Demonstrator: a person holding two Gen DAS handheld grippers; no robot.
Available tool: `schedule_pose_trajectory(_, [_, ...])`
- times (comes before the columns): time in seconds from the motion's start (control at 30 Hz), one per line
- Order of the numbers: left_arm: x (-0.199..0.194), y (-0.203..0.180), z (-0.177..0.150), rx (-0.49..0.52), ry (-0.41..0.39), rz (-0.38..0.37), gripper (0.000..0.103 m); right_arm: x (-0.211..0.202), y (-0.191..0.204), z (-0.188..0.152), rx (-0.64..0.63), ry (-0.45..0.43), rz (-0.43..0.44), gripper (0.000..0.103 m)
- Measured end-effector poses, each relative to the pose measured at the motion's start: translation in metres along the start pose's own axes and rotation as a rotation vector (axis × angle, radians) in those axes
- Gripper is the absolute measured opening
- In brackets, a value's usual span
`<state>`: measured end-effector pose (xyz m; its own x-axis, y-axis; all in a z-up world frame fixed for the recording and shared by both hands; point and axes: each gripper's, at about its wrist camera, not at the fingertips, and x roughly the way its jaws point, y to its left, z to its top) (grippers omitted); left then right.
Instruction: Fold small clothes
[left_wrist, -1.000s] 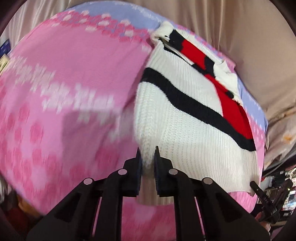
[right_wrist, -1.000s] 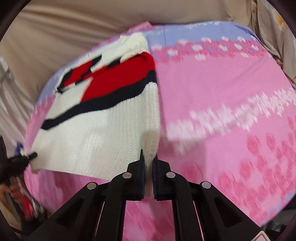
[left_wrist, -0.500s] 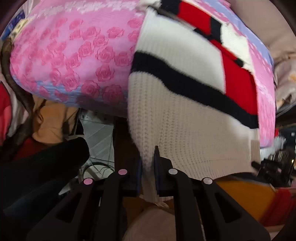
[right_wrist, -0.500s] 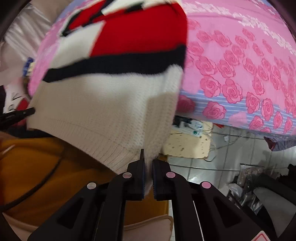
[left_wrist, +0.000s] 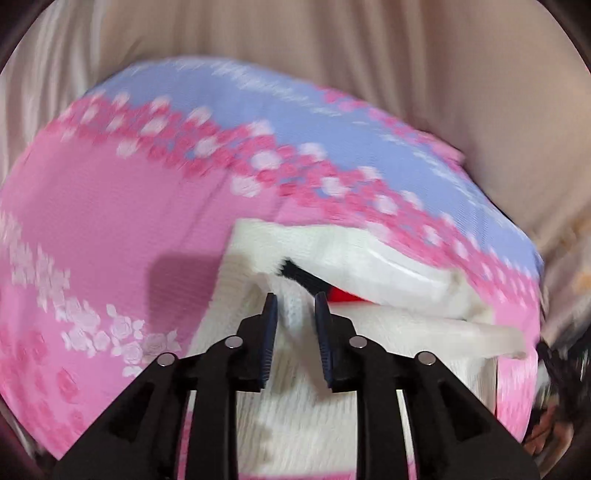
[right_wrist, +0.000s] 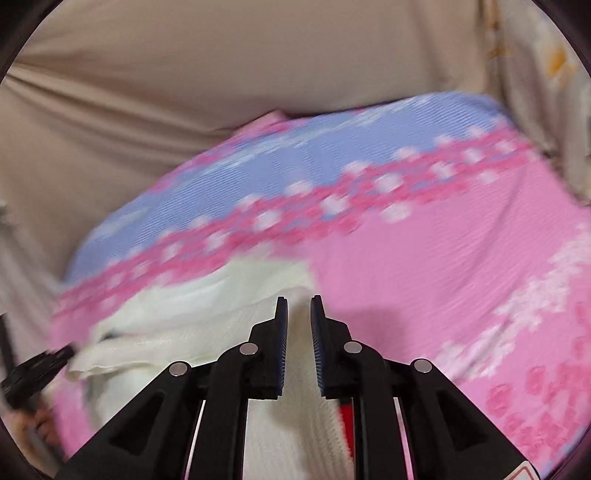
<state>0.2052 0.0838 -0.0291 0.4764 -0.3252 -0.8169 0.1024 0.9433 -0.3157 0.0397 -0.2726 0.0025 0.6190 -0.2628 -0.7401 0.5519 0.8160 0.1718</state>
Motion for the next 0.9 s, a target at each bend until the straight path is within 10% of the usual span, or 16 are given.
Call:
schedule_pose_trajectory(0.17, [-0.029,0.028,-0.014,-0.066,-0.094,-0.030,0.054,-0.018,-0.006,-0.016,0.029,-0.048,0.016,0.041])
schedule_pose_trajectory(0.5, [0.047,-0.011,-0.010,0.163,0.086,0.036,0.058,0.070,0.015,-0.020,-0.040,0.122,-0.077,0.055])
schedule_pose_trajectory(0.57, [0.052,-0.019,-0.010,0.212,0.089,0.006,0.032,0.083,0.020,-0.016,-0.050,0.148,-0.079,0.049])
schedule_pose_trajectory(0.63, [0.053,-0.027,-0.006,0.284,0.094,0.005,0.008,0.086,0.026,-0.009,-0.077,0.152,-0.044,0.008])
schedule_pose_trajectory(0.8, [0.033,-0.005,0.036,0.145,-0.008,-0.018,0.004,0.050,0.011,0.015,0.006,-0.009,0.018,0.006])
schedule_pose_trajectory(0.9, [0.070,0.010,0.044,0.144,0.057,0.099,0.000,0.104,-0.017,0.002,0.029,0.193,-0.082,0.006])
